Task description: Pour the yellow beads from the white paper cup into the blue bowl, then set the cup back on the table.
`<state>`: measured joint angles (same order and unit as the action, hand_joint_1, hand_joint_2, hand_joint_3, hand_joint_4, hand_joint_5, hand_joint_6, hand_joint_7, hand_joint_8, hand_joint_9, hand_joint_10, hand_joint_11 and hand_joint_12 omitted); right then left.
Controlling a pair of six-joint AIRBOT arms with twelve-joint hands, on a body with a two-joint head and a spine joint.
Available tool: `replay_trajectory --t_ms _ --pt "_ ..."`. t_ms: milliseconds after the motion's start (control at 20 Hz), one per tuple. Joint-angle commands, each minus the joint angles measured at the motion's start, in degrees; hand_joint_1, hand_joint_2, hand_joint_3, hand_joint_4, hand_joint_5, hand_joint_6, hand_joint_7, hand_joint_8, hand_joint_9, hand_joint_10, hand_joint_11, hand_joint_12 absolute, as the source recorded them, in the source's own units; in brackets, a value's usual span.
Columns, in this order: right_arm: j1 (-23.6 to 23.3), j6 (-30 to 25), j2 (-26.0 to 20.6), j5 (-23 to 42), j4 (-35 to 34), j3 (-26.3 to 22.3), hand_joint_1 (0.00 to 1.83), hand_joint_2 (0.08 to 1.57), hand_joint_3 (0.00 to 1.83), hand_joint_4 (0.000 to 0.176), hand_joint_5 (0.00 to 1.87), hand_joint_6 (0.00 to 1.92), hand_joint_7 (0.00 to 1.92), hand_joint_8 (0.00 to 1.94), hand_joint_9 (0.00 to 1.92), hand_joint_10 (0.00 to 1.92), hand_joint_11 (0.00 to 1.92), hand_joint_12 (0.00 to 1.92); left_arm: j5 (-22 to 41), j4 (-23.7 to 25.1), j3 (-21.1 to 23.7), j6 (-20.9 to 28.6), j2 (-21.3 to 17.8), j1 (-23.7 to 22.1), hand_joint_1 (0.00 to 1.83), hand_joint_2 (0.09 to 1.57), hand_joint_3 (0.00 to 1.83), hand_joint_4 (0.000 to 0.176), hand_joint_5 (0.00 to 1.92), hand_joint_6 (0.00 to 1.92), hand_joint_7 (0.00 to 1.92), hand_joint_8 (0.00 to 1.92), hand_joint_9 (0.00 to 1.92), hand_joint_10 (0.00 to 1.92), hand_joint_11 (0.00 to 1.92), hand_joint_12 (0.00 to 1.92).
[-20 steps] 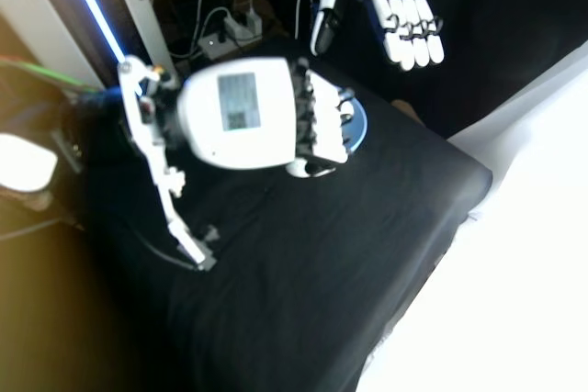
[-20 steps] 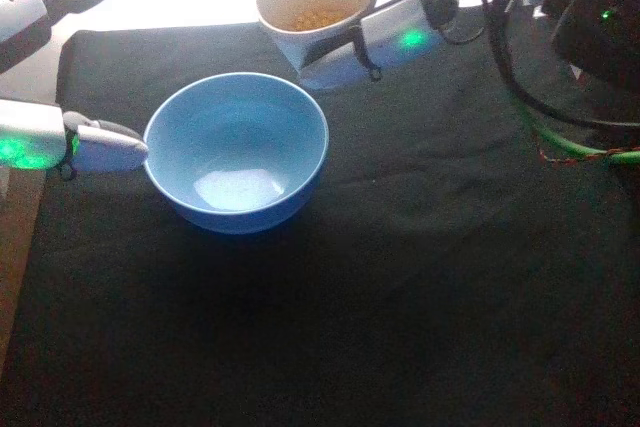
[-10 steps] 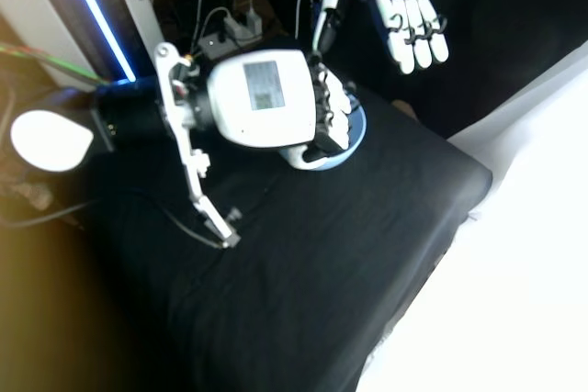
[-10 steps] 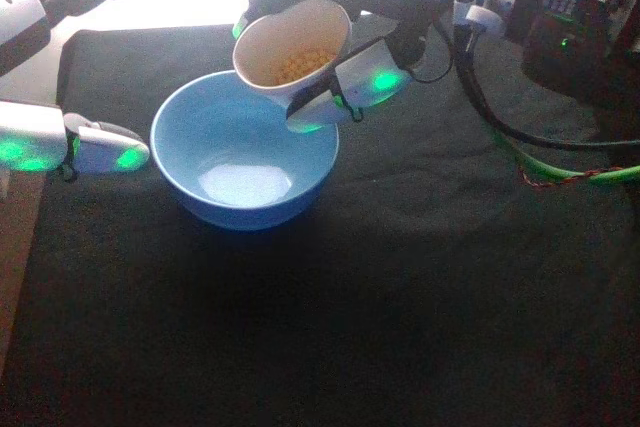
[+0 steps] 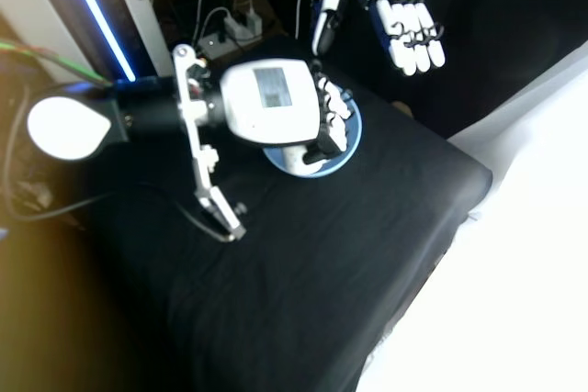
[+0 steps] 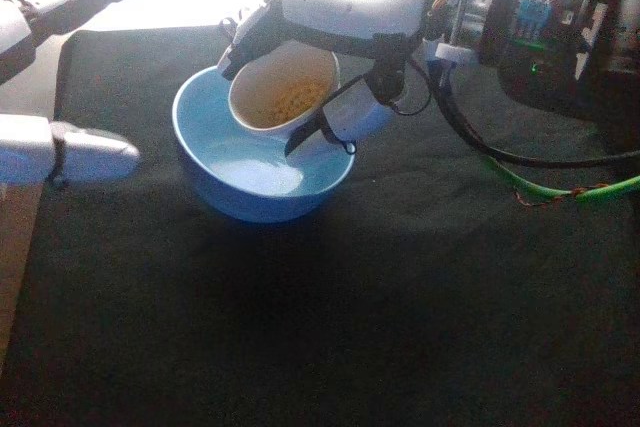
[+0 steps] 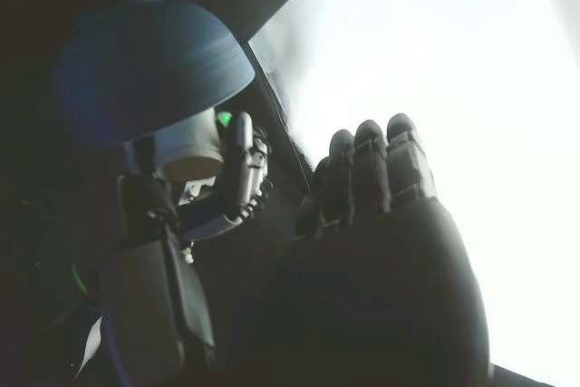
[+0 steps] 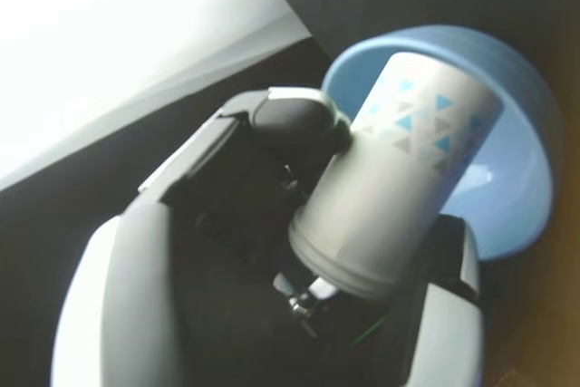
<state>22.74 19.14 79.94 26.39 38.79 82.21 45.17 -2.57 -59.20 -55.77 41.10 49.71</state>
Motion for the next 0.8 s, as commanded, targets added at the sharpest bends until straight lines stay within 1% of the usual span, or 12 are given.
replay_trajectory --t_ms 0,50,150,200,300,400,450,550,600,650,700,750 --pt "-1.5 0.0 0.2 5.1 -1.3 -0.3 1.11 1.0 0.0 0.0 0.91 0.0 0.85 0.68 0.51 1.13 0.43 1.69 6.5 -1.6 0.0 0.1 -0.7 -0.2 0.72 0.97 0.0 0.0 0.0 0.0 0.13 0.01 0.08 0.0 0.0 0.0" --pt "-1.7 0.0 0.2 4.9 -0.9 -0.5 1.14 1.02 0.0 0.0 0.88 0.0 0.84 0.81 0.5 1.36 0.47 1.86 6.3 -1.8 0.2 0.1 -1.1 0.2 0.78 0.96 0.0 0.0 0.0 0.0 0.16 0.01 0.09 0.01 0.0 0.0" --pt "-2.0 0.0 0.2 4.6 0.1 -0.7 1.19 1.04 0.0 0.0 0.82 0.0 0.69 0.99 0.51 1.55 0.62 1.92 5.9 -1.9 0.4 0.1 -1.6 0.7 0.76 0.95 0.0 0.0 0.0 0.0 0.17 0.02 0.13 0.02 0.0 0.0" --pt "-2.2 0.0 0.2 4.2 0.7 -0.9 1.31 1.1 0.0 0.0 0.8 0.0 0.89 1.06 0.6 1.44 0.7 1.84 5.6 -1.9 0.4 0.1 -1.8 0.8 0.75 0.96 0.0 0.0 0.0 0.0 0.17 0.01 0.14 0.02 0.0 0.0" --pt "-2.4 0.0 0.2 3.8 1.8 -1.1 1.34 1.14 0.0 0.0 0.76 0.01 0.9 1.14 0.63 1.2 0.65 1.68 4.8 -1.5 0.4 0.1 -1.9 0.8 0.77 0.96 0.0 0.0 0.0 0.0 0.15 0.0 0.11 0.0 0.0 0.0" --pt "-2.9 0.0 0.3 3.2 3.6 -1.4 1.32 1.17 0.0 0.0 0.74 0.0 0.85 1.22 0.68 1.26 0.61 1.72 4.5 -1.3 0.4 0.1 -2.0 0.8 0.76 0.98 0.01 0.0 0.0 0.0 0.15 0.0 0.11 0.0 0.0 0.0" --pt "-3.5 0.1 0.3 2.4 5.1 -1.9 1.3 1.23 0.0 0.0 0.67 0.0 0.74 1.38 0.54 1.23 0.43 1.73 4.5 -1.3 0.4 0.1 -2.0 0.8 0.75 0.98 0.01 0.005 0.0 0.0 0.15 0.0 0.12 0.01 0.0 0.0" --pt "-4.4 2.4 0.3 0.8 6.0 -3.0 1.35 1.12 0.0 0.0 0.8 0.01 0.94 1.08 0.77 0.84 0.47 1.46 4.5 -1.3 0.5 0.1 -2.1 0.8 0.77 0.96 0.0 0.04 0.0 0.0 0.15 0.0 0.11 0.0 0.0 0.0" --pt "-4.8 4.6 0.3 -0.3 6.3 -3.8 1.36 1.08 0.0 0.0 0.89 0.01 1.03 0.94 0.86 0.81 0.51 1.46 4.4 -1.3 0.5 0.1 -2.2 0.8 0.71 0.96 0.0 0.024 0.0 0.0 0.13 0.0 0.09 0.0 0.0 0.0" --pt "-4.8 4.9 0.3 -0.4 6.4 -3.9 1.28 1.1 0.02 0.0 0.9 0.72 1.04 1.06 0.8 0.8 0.37 1.51 4.4 -1.3 0.5 0.1 -2.2 0.8 0.73 0.96 0.0 0.0 0.0 0.0 0.15 0.01 0.12 0.01 0.0 0.0" --pt "-4.8 4.9 0.3 -0.7 6.6 -3.9 1.28 1.11 0.01 0.0 0.79 0.34 0.81 0.5 0.67 0.67 0.23 1.47 4.3 -1.3 0.6 0.1 -2.3 0.9 0.73 0.96 0.0 0.009 0.0 0.0 0.13 0.0 0.12 0.01 0.01 0.01" --pt "-4.8 4.9 0.3 -0.9 6.7 -3.9 1.25 1.14 0.0 0.0 0.85 0.84 0.94 1.05 0.74 0.72 0.27 1.51 4.3 -1.3 0.6 0.1 -2.4 0.9 0.75 0.95 0.0 0.031 0.0 0.0 0.13 0.0 0.1 0.0 0.0 0.0"
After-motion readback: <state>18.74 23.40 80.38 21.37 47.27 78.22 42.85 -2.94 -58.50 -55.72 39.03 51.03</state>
